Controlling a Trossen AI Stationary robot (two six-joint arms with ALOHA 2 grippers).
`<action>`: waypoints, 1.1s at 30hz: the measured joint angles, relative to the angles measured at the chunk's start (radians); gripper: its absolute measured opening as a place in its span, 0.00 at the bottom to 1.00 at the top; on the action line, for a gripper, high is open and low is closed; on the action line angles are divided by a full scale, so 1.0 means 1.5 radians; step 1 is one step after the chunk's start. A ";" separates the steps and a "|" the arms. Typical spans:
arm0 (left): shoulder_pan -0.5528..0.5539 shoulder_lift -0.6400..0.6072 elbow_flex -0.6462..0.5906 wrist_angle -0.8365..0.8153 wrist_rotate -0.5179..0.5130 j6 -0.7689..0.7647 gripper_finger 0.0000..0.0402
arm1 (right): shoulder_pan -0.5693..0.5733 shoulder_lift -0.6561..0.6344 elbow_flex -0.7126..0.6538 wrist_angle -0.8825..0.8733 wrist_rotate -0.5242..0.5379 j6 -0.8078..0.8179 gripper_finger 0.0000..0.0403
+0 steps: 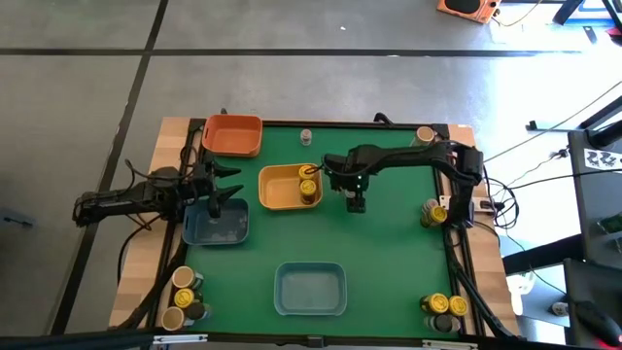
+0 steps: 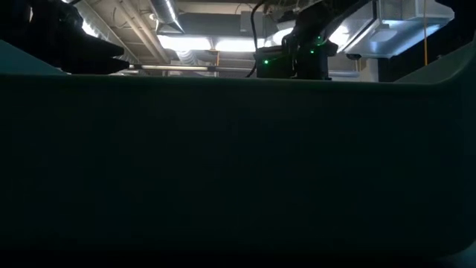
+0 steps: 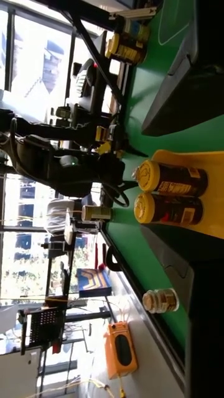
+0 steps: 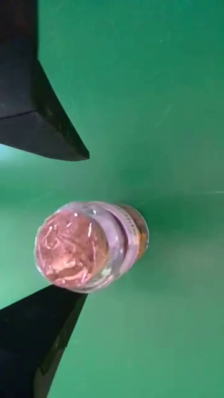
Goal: Sort spices by type
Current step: Put the white transparent seasoning bottle into the light blue bin
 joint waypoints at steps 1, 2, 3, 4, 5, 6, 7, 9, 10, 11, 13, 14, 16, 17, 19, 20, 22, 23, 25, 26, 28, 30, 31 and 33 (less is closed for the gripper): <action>0.000 0.000 0.000 0.000 0.000 0.004 0.60 | 0.002 0.000 -0.002 0.005 0.000 0.000 0.80; 0.000 0.000 0.000 0.000 0.000 0.007 0.60 | 0.005 0.000 -0.004 0.011 0.000 0.000 0.80; 0.000 0.000 0.000 0.000 0.000 0.008 0.60 | 0.006 0.000 -0.007 0.016 0.004 0.000 0.80; 0.000 0.000 0.000 0.000 0.000 0.007 0.60 | 0.008 0.000 -0.010 0.023 0.007 0.000 0.80; 0.000 0.000 0.000 0.001 0.000 0.007 0.60 | 0.010 0.000 -0.012 0.033 0.011 0.001 0.80; 0.000 0.000 0.000 0.000 0.000 0.007 0.60 | 0.010 0.000 -0.015 0.044 0.012 0.003 0.80; 0.000 0.000 0.000 0.000 0.000 0.007 0.60 | 0.011 0.000 -0.018 0.053 0.012 0.006 0.80; 0.000 0.000 0.000 0.000 0.000 0.007 0.60 | 0.010 0.000 -0.026 0.067 0.013 0.008 0.80; 0.000 0.000 0.000 0.000 0.000 0.007 0.60 | 0.010 0.000 -0.029 0.076 0.014 0.008 0.80; 0.000 0.000 0.000 0.000 0.000 0.007 0.60 | 0.010 0.000 -0.033 0.083 0.019 0.011 0.80; 0.000 0.000 0.000 0.000 0.000 0.007 0.60 | 0.010 0.000 -0.035 0.081 0.033 0.016 0.78; 0.000 0.000 0.000 0.000 0.000 0.007 0.60 | 0.010 0.000 -0.035 0.081 0.041 0.017 0.77; 0.000 0.000 0.000 0.000 0.000 0.007 0.60 | 0.010 0.000 -0.035 0.085 0.047 0.018 0.71; 0.000 0.000 0.000 0.000 0.000 0.006 0.60 | 0.010 0.000 -0.035 0.085 0.047 0.018 0.67; 0.000 0.000 0.000 0.000 0.000 0.006 0.60 | 0.010 0.000 -0.035 0.085 0.047 0.018 0.57; 0.000 0.000 0.000 0.000 0.000 0.006 0.60 | 0.010 0.000 -0.035 0.085 0.047 0.017 0.52; 0.000 0.000 0.000 0.000 0.000 0.006 0.60 | 0.010 0.000 -0.034 0.085 0.048 0.018 0.46; 0.000 0.000 0.000 0.000 0.000 0.006 0.60 | 0.012 0.000 -0.032 0.082 0.048 0.018 0.46; 0.000 0.000 0.000 0.000 0.000 0.006 0.60 | 0.018 0.001 -0.023 0.068 0.049 0.018 0.46; 0.000 0.000 0.000 0.000 0.000 0.006 0.60 | 0.022 0.001 -0.014 0.057 0.051 0.018 0.46; 0.000 0.000 0.000 0.000 0.000 0.001 0.60 | 0.034 0.001 0.008 0.042 0.053 0.018 0.46; 0.000 0.000 0.000 0.000 0.000 0.000 0.60 | 0.050 0.001 0.033 0.019 0.066 0.022 0.46; 0.000 0.000 0.000 -0.001 0.000 0.000 0.60 | 0.059 0.001 0.047 0.006 0.076 0.026 0.46; 0.000 0.000 0.000 0.000 0.000 -0.001 0.60 | 0.077 0.000 0.077 -0.015 0.085 0.033 0.46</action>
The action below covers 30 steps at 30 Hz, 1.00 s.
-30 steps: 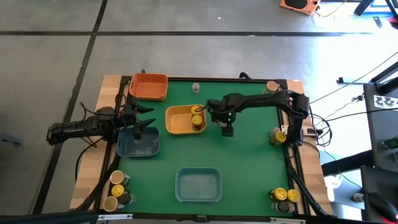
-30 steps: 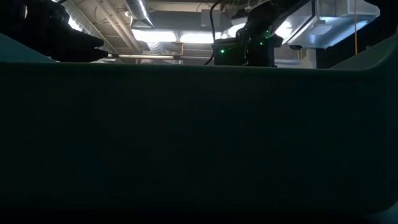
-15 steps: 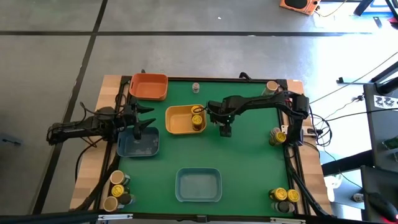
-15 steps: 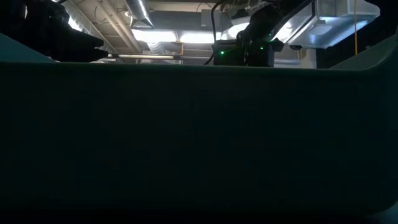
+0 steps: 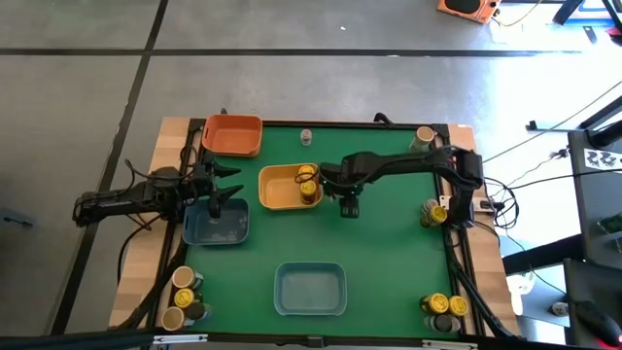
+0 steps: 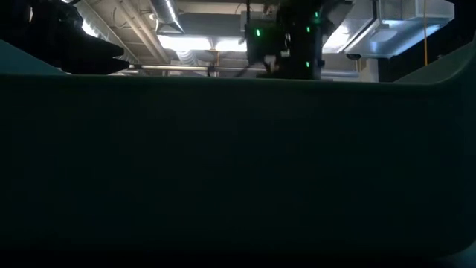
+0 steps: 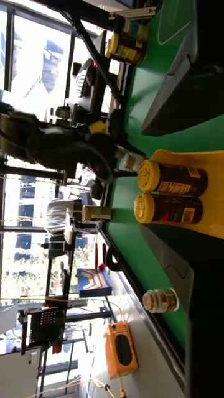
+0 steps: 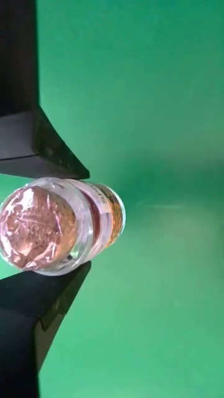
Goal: Sort spices by type
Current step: Put the white transparent seasoning bottle into the light blue bin
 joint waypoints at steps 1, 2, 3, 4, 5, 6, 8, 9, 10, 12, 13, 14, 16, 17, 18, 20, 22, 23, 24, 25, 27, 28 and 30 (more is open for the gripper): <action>0.000 0.000 0.000 0.000 0.000 0.000 0.60 | 0.010 0.000 0.014 -0.011 0.001 0.006 0.46; 0.000 0.000 0.000 0.000 0.000 0.000 0.60 | 0.020 0.000 0.028 -0.020 0.002 0.015 0.46; 0.000 0.000 0.000 -0.001 0.000 0.000 0.60 | 0.032 0.000 0.042 -0.029 0.002 0.022 0.46; 0.000 0.000 0.000 -0.003 0.000 0.000 0.60 | 0.044 0.000 0.056 -0.038 0.002 0.032 0.46; 0.000 0.000 0.000 -0.007 0.000 0.001 0.60 | 0.056 0.000 0.069 -0.047 0.002 0.038 0.46; 0.000 0.000 0.000 -0.011 0.000 0.001 0.60 | 0.070 -0.001 0.083 -0.055 0.001 0.048 0.46; 0.000 0.000 0.000 -0.017 0.001 -0.009 0.60 | 0.098 -0.001 0.108 -0.067 0.002 0.068 0.46; -0.001 0.000 0.000 -0.018 0.005 -0.019 0.60 | 0.112 -0.001 0.120 -0.073 0.001 0.078 0.46; -0.001 0.000 0.000 -0.018 0.013 -0.028 0.60 | 0.127 -0.001 0.132 -0.080 0.001 0.089 0.46; -0.001 0.000 0.000 -0.017 0.038 -0.040 0.60 | 0.159 -0.001 0.153 -0.088 0.002 0.115 0.46; -0.001 0.000 0.000 -0.017 0.049 -0.046 0.60 | 0.175 -0.001 0.162 -0.088 0.001 0.127 0.46; -0.001 0.000 0.000 -0.017 0.059 -0.053 0.60 | 0.192 -0.001 0.170 -0.088 -0.001 0.140 0.47; -0.001 0.000 0.000 -0.017 0.076 -0.068 0.60 | 0.224 -0.001 0.181 -0.082 -0.011 0.164 0.47; -0.001 0.000 0.000 -0.017 0.085 -0.075 0.60 | 0.240 -0.001 0.182 -0.072 -0.015 0.172 0.47; -0.001 0.000 0.000 -0.017 0.095 -0.082 0.60 | 0.255 -0.001 0.182 -0.060 -0.021 0.179 0.47; -0.001 0.000 0.000 -0.016 0.112 -0.090 0.60 | 0.284 -0.001 0.182 -0.033 -0.028 0.198 0.47; -0.002 0.000 0.000 -0.016 0.122 -0.100 0.60 | 0.309 -0.001 0.182 0.007 -0.028 0.219 0.47; -0.004 0.000 0.000 -0.015 0.124 -0.102 0.60 | 0.320 -0.001 0.182 0.026 -0.028 0.227 0.47; -0.008 0.000 0.000 -0.015 0.124 -0.102 0.60 | 0.330 -0.001 0.182 0.045 -0.028 0.237 0.47; -0.011 0.000 0.000 -0.015 0.124 -0.102 0.60 | 0.341 -0.001 0.182 0.065 -0.028 0.245 0.47; -0.018 0.000 0.000 -0.015 0.124 -0.102 0.60 | 0.359 -0.001 0.182 0.106 -0.028 0.262 0.47; -0.021 0.000 0.000 -0.015 0.124 -0.101 0.60 | 0.367 0.000 0.182 0.124 -0.028 0.271 0.47; -0.025 0.000 0.000 -0.015 0.124 -0.100 0.60 | 0.380 0.004 0.183 0.152 -0.028 0.286 0.47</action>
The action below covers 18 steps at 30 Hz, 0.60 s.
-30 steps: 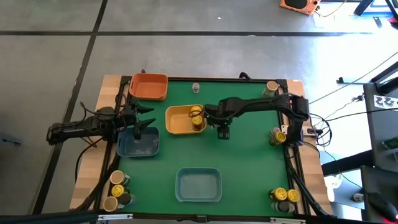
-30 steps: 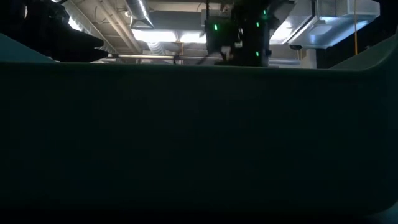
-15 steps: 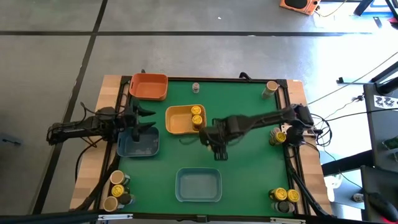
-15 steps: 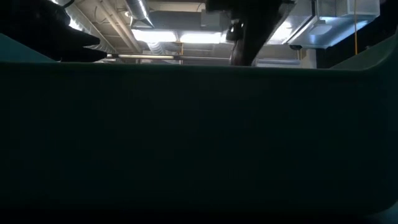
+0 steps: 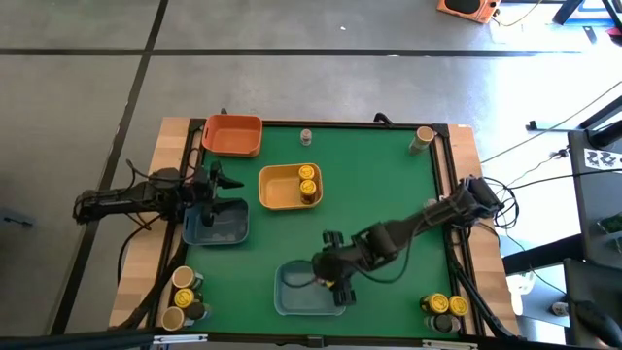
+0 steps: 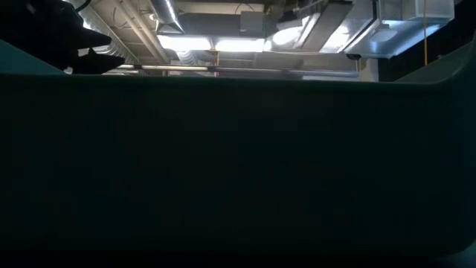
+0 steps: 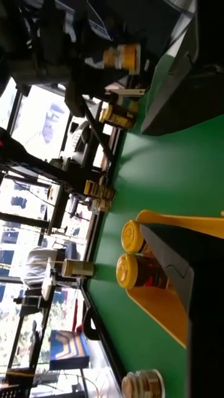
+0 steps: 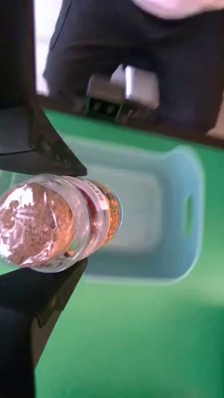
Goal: Sort spices by type
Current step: Put the white transparent seasoning bottle into the light blue bin
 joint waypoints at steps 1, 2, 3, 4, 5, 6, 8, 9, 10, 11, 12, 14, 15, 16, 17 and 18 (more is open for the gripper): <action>-0.001 0.000 0.000 0.000 0.000 0.001 0.60 | 0.005 0.006 0.001 0.015 0.000 0.008 0.47; -0.002 0.000 0.000 0.000 0.000 0.001 0.60 | 0.010 0.011 0.001 0.023 0.000 0.011 0.47; -0.002 0.000 0.000 0.000 0.000 0.001 0.60 | 0.015 0.020 0.001 0.023 0.000 0.017 0.47; -0.002 0.000 0.000 0.000 -0.001 0.001 0.60 | 0.017 0.030 0.001 0.026 0.000 0.024 0.47; -0.002 0.000 0.000 0.000 -0.001 0.001 0.60 | 0.020 0.040 0.001 0.031 0.001 0.028 0.47; -0.002 0.000 -0.001 0.000 -0.001 0.001 0.60 | 0.021 0.049 0.001 0.032 0.001 0.032 0.47; -0.002 0.000 -0.001 0.000 -0.001 0.002 0.60 | 0.021 0.070 0.001 0.032 0.005 0.042 0.47; -0.002 0.000 -0.001 0.000 -0.001 0.002 0.60 | 0.020 0.081 0.001 0.032 0.008 0.045 0.47; -0.002 0.000 -0.001 0.000 -0.001 0.002 0.60 | 0.019 0.091 0.000 0.031 0.011 0.048 0.47; -0.002 0.000 -0.001 0.000 -0.002 0.002 0.60 | 0.019 0.101 0.000 0.032 0.015 0.052 0.47; -0.002 0.000 -0.001 -0.001 -0.002 0.002 0.60 | 0.018 0.111 0.000 0.033 0.016 0.060 0.47; -0.002 0.000 -0.001 0.000 -0.002 0.002 0.60 | 0.017 0.126 0.000 0.029 0.016 0.063 0.47; -0.002 0.000 -0.001 0.000 -0.002 0.002 0.60 | 0.017 0.131 0.000 0.025 0.018 0.064 0.47; -0.002 0.000 -0.001 0.000 -0.003 0.002 0.60 | 0.017 0.137 0.000 0.022 0.020 0.065 0.47; -0.002 0.000 -0.001 0.000 -0.003 0.002 0.60 | 0.017 0.142 0.000 0.017 0.026 0.068 0.47; -0.002 0.000 -0.001 0.000 -0.003 0.002 0.60 | 0.017 0.146 0.000 0.010 0.033 0.075 0.47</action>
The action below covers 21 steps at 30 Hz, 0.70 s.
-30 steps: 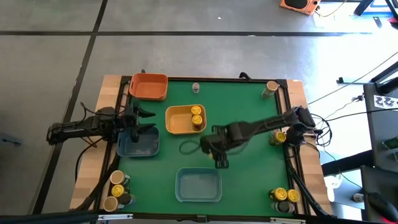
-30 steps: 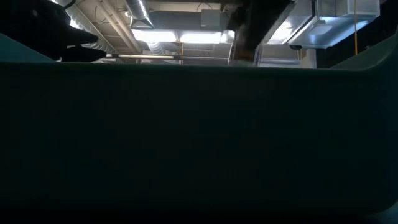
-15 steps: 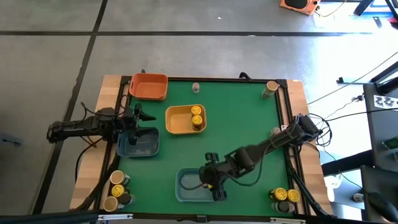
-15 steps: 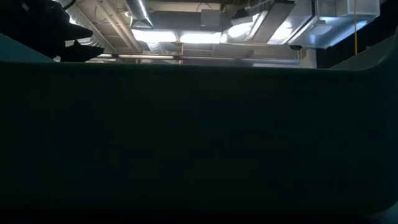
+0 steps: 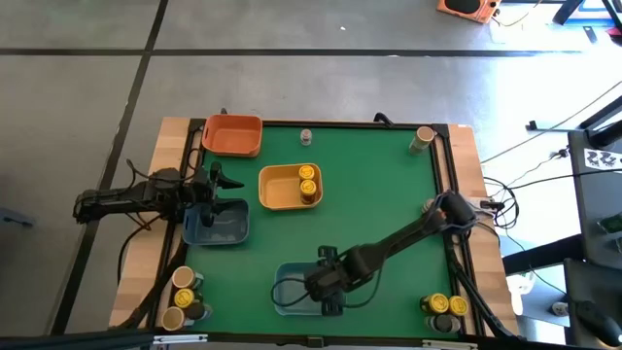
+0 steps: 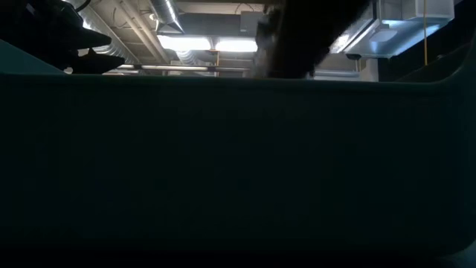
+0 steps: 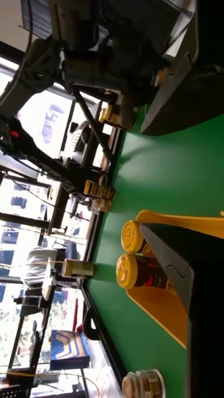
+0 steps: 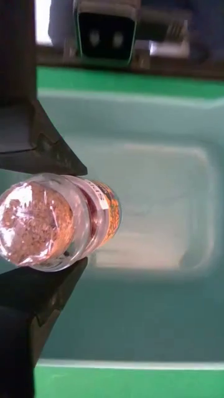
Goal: Sort spices by type
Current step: Put the white transparent seasoning bottle into the light blue bin
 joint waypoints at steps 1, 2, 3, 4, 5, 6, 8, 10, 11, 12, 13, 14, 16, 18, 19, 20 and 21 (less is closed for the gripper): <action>0.000 0.000 0.000 0.000 0.000 0.000 0.60 | 0.000 0.004 0.000 -0.007 0.004 0.005 0.47; 0.000 0.000 0.000 0.000 0.000 0.000 0.60 | 0.000 0.006 0.000 -0.017 0.009 0.009 0.47; 0.000 0.000 0.000 0.000 0.000 0.000 0.60 | -0.003 0.011 0.000 -0.026 0.015 0.015 0.47; 0.000 0.000 0.000 0.000 0.000 0.000 0.60 | -0.003 0.014 0.000 -0.032 0.016 0.020 0.47; 0.000 0.000 0.000 0.000 0.000 0.000 0.60 | -0.003 0.016 0.000 -0.042 0.016 0.024 0.47; 0.000 0.000 0.000 0.000 0.000 0.000 0.60 | -0.004 0.017 -0.001 -0.055 0.016 0.025 0.47; 0.000 0.000 0.000 -0.001 0.000 0.000 0.60 | -0.004 0.024 -0.001 -0.056 0.015 0.025 0.47; 0.000 0.000 0.000 -0.001 0.000 0.000 0.60 | -0.004 0.030 -0.001 -0.069 0.015 0.025 0.48; 0.000 0.000 0.000 -0.001 0.000 0.001 0.60 | -0.005 0.033 -0.001 -0.068 0.015 0.026 0.48; 0.000 0.000 0.000 -0.002 0.000 0.001 0.60 | -0.005 0.034 -0.001 -0.065 0.013 0.026 0.49; 0.000 0.000 0.000 -0.001 0.000 0.001 0.60 | -0.005 0.036 -0.001 -0.067 0.011 0.023 0.51; 0.000 0.002 0.000 0.003 0.000 0.002 0.60 | -0.004 0.036 -0.001 -0.067 0.009 0.022 0.53; 0.000 0.004 0.000 0.001 0.000 0.005 0.60 | -0.004 0.036 -0.001 -0.058 0.009 0.022 0.57; 0.000 0.009 0.000 0.006 0.000 0.006 0.60 | -0.004 0.036 -0.001 -0.060 0.008 0.021 0.62; 0.000 0.011 0.000 0.006 -0.001 0.006 0.60 | -0.005 0.036 0.003 -0.068 0.004 0.021 0.64; 0.000 0.013 0.000 0.008 -0.001 0.007 0.60 | -0.005 0.036 0.013 -0.080 0.002 0.020 0.66; 0.000 0.018 0.000 0.016 -0.001 0.013 0.60 | -0.005 0.036 0.026 -0.094 0.002 0.019 0.68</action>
